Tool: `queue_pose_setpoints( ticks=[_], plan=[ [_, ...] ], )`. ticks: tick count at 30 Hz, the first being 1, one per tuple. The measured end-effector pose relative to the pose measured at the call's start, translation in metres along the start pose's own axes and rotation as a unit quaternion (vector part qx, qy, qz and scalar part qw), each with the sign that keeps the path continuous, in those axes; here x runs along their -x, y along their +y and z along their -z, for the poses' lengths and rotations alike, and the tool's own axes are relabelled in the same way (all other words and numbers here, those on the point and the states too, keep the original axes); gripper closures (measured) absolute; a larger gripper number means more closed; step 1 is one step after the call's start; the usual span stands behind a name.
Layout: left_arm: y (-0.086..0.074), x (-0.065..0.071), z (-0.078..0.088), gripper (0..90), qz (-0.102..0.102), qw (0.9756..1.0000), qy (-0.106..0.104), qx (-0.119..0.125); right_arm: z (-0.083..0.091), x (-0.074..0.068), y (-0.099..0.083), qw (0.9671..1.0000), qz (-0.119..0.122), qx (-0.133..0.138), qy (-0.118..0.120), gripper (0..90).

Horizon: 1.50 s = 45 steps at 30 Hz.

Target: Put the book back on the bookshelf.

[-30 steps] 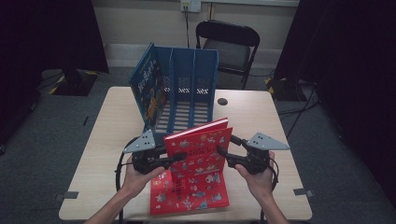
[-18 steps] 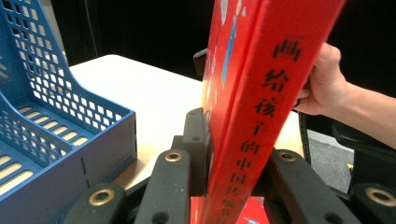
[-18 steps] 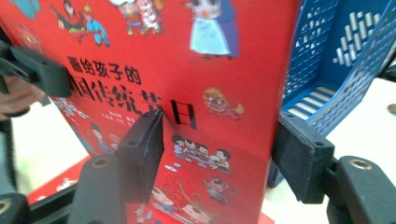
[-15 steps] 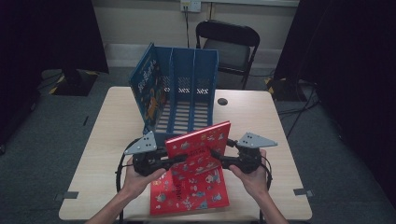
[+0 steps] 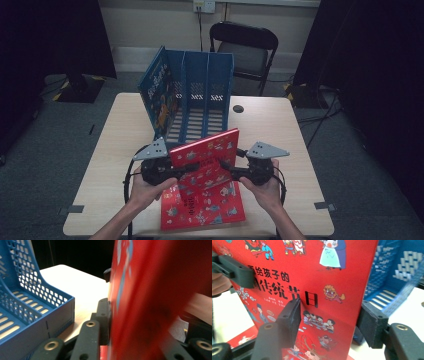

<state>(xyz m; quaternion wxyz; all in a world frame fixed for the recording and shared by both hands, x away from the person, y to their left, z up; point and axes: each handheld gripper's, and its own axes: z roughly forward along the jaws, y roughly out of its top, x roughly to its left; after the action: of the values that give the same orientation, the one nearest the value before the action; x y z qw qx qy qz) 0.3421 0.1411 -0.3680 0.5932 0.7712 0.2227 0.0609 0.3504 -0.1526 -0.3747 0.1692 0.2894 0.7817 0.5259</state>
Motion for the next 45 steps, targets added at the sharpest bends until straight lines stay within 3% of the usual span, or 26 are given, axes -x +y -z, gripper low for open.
queue_pose_setpoints(
  ticks=[7,11,15,20,30,37,45],
  plan=[
    [0.002,0.000,0.004,69.4,-0.020,0.9998,0.002,-0.007,-0.003,-0.003,0.001,1.0000,0.005,-0.003,-0.004,41.5],
    [0.002,-0.001,0.004,76.1,-0.026,0.9995,0.016,-0.006,-0.004,-0.003,0.002,1.0000,0.004,-0.003,-0.002,41.5],
    [0.000,-0.001,0.001,76.7,-0.019,0.9995,0.026,0.005,-0.005,-0.003,0.002,1.0000,0.001,-0.003,-0.004,41.4],
    [0.000,0.004,0.000,78.6,-0.026,0.9992,0.031,0.004,-0.006,-0.001,0.002,1.0000,-0.008,-0.003,0.000,39.3],
    [0.000,0.008,0.000,80.0,-0.014,0.9992,0.038,0.006,-0.006,0.002,0.001,0.9999,-0.007,0.001,0.008,37.4],
    [-0.003,-0.004,0.004,80.0,0.029,0.9988,0.038,0.013,-0.001,0.008,0.000,0.9999,-0.017,0.000,-0.004,36.8],
    [-0.002,0.001,0.008,80.1,0.013,0.9977,0.066,0.012,0.003,0.015,-0.004,0.9997,-0.024,-0.007,-0.008,34.0]
  ],
)
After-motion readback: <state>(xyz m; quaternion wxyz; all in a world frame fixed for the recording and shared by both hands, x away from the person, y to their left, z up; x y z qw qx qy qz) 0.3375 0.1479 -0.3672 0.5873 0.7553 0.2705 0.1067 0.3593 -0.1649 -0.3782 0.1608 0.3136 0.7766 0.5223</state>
